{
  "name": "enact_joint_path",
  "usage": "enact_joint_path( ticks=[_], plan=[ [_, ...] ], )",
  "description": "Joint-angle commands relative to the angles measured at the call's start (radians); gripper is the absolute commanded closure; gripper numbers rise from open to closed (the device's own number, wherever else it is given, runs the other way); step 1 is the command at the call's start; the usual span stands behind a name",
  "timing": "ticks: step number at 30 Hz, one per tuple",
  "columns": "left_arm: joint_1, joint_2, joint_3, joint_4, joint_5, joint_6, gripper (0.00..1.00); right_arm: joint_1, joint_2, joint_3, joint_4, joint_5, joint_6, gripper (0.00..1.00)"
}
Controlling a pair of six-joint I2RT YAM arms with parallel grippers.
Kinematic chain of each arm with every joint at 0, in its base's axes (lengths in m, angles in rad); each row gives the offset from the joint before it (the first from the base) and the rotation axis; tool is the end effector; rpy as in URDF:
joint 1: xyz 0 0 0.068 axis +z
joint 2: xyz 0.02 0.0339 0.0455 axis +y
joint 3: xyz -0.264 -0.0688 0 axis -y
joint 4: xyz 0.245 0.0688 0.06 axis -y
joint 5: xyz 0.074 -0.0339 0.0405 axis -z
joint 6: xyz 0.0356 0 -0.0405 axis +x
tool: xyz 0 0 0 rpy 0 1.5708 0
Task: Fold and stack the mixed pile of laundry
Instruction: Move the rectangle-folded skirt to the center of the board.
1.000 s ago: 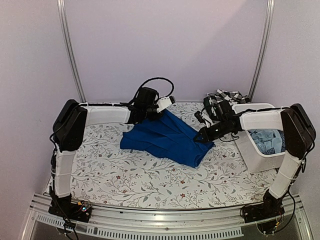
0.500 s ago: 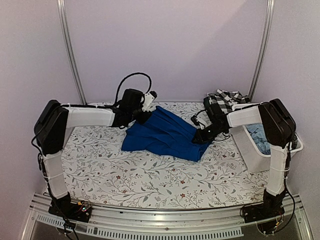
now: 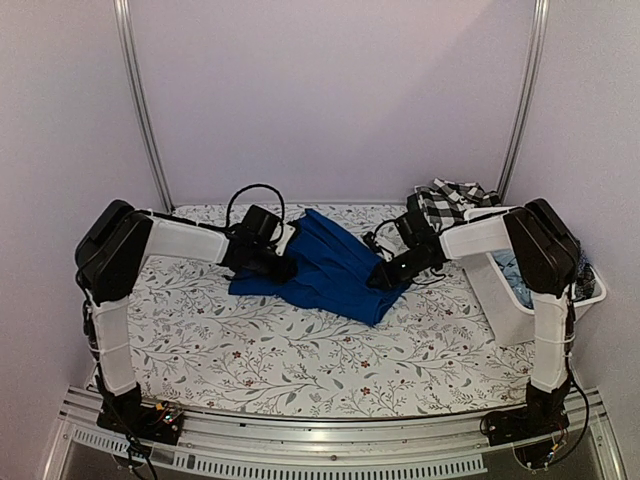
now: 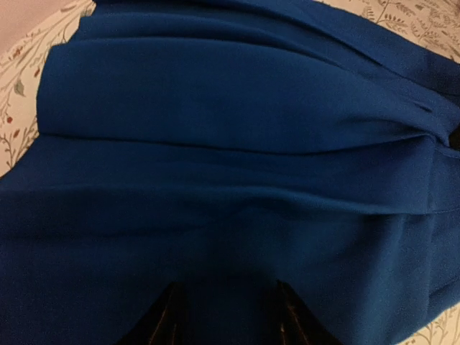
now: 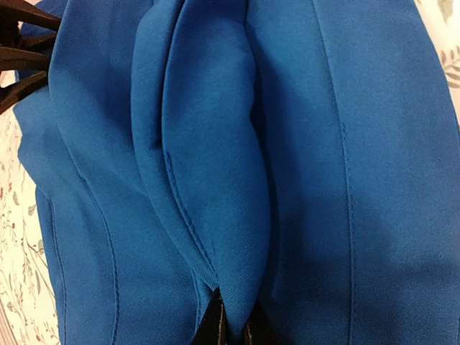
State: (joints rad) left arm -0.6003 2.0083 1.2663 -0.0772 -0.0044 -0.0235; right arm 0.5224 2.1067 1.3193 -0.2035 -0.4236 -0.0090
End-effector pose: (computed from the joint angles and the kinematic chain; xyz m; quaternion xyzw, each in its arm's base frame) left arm 0.3531 -0.2415 0.1512 0.2638 0.8920 -0.1107 0.3499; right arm 0.3641 0.2265 0.1202 -0.3040 0.8882 0.2658 0.2192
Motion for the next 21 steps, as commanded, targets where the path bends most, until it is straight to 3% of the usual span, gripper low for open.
enact_joint_path(
  ticks=[1, 12, 17, 21],
  plan=[
    [0.04, -0.03, -0.063, -0.091, 0.086, -0.198, 0.59, 0.082, 0.091, -0.037, -0.104, 0.041, -0.028, 0.95],
    [0.05, -0.464, -0.535, -0.088, 0.01, -0.443, 0.6, 0.298, -0.024, -0.152, -0.051, -0.073, 0.054, 0.95],
    [0.041, -0.657, -0.433, -0.192, -0.128, -0.447, 0.54, 0.311, -0.134, -0.267, 0.09, -0.181, 0.201, 0.94],
    [0.017, -0.649, -0.296, -0.187, -0.12, -0.44, 0.37, 0.311, -0.195, -0.295, 0.138, -0.185, 0.283, 0.88]
  ],
)
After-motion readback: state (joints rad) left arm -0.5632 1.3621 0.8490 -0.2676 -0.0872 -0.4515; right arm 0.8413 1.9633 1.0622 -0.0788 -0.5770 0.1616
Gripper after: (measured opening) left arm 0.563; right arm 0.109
